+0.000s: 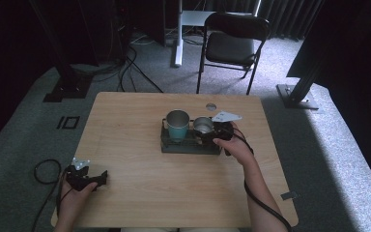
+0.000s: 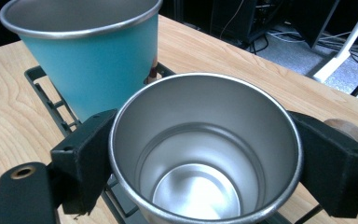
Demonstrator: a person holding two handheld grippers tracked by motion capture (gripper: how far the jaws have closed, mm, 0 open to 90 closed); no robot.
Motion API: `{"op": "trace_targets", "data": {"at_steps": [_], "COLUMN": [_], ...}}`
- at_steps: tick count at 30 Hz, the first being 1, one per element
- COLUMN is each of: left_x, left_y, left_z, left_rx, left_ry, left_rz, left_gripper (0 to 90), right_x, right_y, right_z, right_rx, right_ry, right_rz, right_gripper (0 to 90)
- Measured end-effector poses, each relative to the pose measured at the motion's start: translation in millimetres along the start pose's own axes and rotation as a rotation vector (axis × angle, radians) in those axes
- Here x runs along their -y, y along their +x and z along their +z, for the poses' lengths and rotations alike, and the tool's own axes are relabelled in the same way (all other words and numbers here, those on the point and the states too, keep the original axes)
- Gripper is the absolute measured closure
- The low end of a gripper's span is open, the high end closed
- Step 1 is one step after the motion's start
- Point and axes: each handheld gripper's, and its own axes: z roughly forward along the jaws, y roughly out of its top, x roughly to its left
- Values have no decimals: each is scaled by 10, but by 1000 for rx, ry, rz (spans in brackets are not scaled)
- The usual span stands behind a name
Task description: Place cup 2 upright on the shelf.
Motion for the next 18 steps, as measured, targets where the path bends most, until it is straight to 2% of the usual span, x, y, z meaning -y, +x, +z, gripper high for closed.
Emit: {"op": "trace_targets", "data": {"at_steps": [8, 16, 18], "left_x": [0, 0, 0], "left_y": [0, 0, 0], "left_z": [0, 0, 0], "left_rx": [0, 0, 0], "left_ry": [0, 0, 0], "left_rz": [0, 0, 0], "left_gripper": [23, 23, 23], "right_x": [16, 9, 6], "right_y": [-6, 17, 8], "right_z": [-1, 0, -6], "right_rx": [-2, 3, 7], "right_ry": [-10, -12, -9], "right_rz": [6, -33, -29], "right_gripper": [130, 124, 123]}}
